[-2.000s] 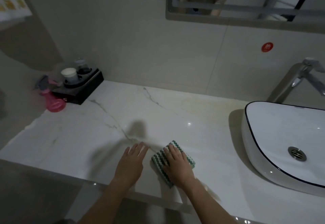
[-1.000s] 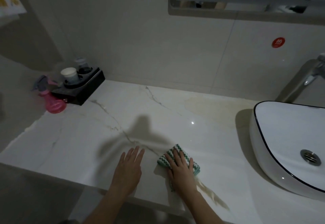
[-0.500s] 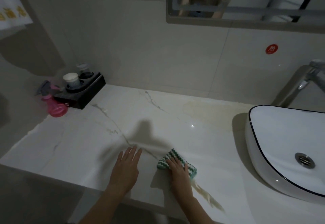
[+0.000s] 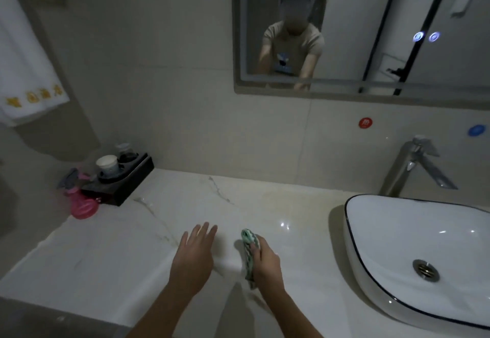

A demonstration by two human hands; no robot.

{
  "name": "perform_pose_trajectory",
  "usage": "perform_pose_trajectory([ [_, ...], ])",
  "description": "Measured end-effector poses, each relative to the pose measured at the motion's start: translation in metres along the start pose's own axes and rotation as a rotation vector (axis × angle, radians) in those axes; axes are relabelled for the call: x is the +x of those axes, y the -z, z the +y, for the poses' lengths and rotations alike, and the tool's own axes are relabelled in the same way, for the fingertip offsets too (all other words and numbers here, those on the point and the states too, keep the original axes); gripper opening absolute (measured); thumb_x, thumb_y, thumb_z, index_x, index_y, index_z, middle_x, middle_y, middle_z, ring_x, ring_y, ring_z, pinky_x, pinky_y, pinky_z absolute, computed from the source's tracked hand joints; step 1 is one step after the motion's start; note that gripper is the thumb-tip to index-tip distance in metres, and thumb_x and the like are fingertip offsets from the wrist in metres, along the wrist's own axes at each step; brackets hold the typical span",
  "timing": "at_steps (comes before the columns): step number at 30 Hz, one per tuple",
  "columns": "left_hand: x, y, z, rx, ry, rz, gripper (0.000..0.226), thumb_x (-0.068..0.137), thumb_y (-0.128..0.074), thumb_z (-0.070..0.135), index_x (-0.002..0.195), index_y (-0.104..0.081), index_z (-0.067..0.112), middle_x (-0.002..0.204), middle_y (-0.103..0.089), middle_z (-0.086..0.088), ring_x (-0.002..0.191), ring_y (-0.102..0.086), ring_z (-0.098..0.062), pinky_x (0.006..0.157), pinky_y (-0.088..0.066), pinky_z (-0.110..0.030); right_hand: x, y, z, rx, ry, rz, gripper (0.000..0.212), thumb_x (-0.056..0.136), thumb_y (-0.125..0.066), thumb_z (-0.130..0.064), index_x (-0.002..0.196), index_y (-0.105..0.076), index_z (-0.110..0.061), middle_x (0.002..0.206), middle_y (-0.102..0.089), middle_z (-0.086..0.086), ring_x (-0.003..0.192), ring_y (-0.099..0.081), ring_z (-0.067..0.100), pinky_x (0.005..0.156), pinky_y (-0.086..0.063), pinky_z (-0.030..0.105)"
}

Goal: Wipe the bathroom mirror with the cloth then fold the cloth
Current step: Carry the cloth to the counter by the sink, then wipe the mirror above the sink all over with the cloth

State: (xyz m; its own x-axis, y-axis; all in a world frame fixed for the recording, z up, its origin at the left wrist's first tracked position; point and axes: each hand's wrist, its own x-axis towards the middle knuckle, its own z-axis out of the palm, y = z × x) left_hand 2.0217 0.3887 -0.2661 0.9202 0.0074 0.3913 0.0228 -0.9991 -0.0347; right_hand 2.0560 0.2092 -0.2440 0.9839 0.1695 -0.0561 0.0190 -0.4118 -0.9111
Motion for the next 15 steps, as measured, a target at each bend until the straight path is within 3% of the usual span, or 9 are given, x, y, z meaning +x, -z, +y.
perform_pose_trajectory([
  [3, 0.026, 0.026, 0.006, 0.016, 0.019, 0.004, 0.081, 0.030, -0.089, 0.012, 0.109, -0.070, 0.015, 0.108, -0.070, -0.004, 0.096, -0.068, -0.023, 0.078, -0.054, -0.040, 0.006, 0.020, -0.028, -0.001, 0.012, 0.029, 0.027, 0.102, -0.037, -0.022, 0.125, -0.052, -0.021, 0.101, -0.058, -0.003, 0.072, -0.052, 0.005, 0.057, -0.038, 0.002],
  [5, 0.044, 0.046, 0.010, 0.030, 0.007, 0.025, 0.080, 0.027, -0.090, 0.015, 0.105, -0.073, 0.015, 0.105, -0.071, -0.003, 0.092, -0.069, -0.022, 0.075, -0.055, -0.039, 0.010, 0.034, -0.046, 0.004, 0.043, 0.063, 0.031, 0.102, -0.037, -0.022, 0.128, -0.053, -0.020, 0.098, -0.060, 0.000, 0.071, -0.051, 0.004, 0.059, -0.037, 0.003],
  [9, 0.083, 0.082, 0.016, 0.045, -0.027, 0.097, 0.079, 0.027, -0.091, 0.025, 0.104, -0.074, 0.016, 0.105, -0.071, -0.002, 0.091, -0.070, -0.020, 0.072, -0.056, -0.040, 0.014, 0.067, -0.091, 0.082, 0.075, 0.107, 0.027, 0.102, -0.039, -0.023, 0.125, -0.052, -0.022, 0.099, -0.066, 0.014, 0.057, -0.048, 0.000, 0.046, -0.037, 0.004],
  [12, 0.113, 0.108, 0.024, 0.034, -0.049, 0.168, 0.078, 0.029, -0.090, 0.024, 0.105, -0.073, 0.016, 0.106, -0.071, -0.003, 0.090, -0.070, -0.020, 0.070, -0.056, -0.039, 0.025, 0.088, -0.121, 0.107, 0.128, 0.184, 0.027, 0.101, -0.040, -0.027, 0.124, -0.054, -0.026, 0.094, -0.062, 0.002, 0.066, -0.053, 0.001, 0.054, -0.038, 0.008],
  [15, 0.142, 0.136, 0.033, 0.015, -0.066, 0.254, 0.078, 0.029, -0.089, 0.019, 0.106, -0.072, 0.014, 0.106, -0.070, -0.004, 0.090, -0.070, -0.022, 0.071, -0.056, -0.040, 0.034, 0.109, -0.151, 0.084, 0.170, 0.233, 0.025, 0.101, -0.041, -0.027, 0.120, -0.056, -0.024, 0.095, -0.061, -0.004, 0.082, -0.056, 0.011, 0.068, -0.038, 0.022],
])
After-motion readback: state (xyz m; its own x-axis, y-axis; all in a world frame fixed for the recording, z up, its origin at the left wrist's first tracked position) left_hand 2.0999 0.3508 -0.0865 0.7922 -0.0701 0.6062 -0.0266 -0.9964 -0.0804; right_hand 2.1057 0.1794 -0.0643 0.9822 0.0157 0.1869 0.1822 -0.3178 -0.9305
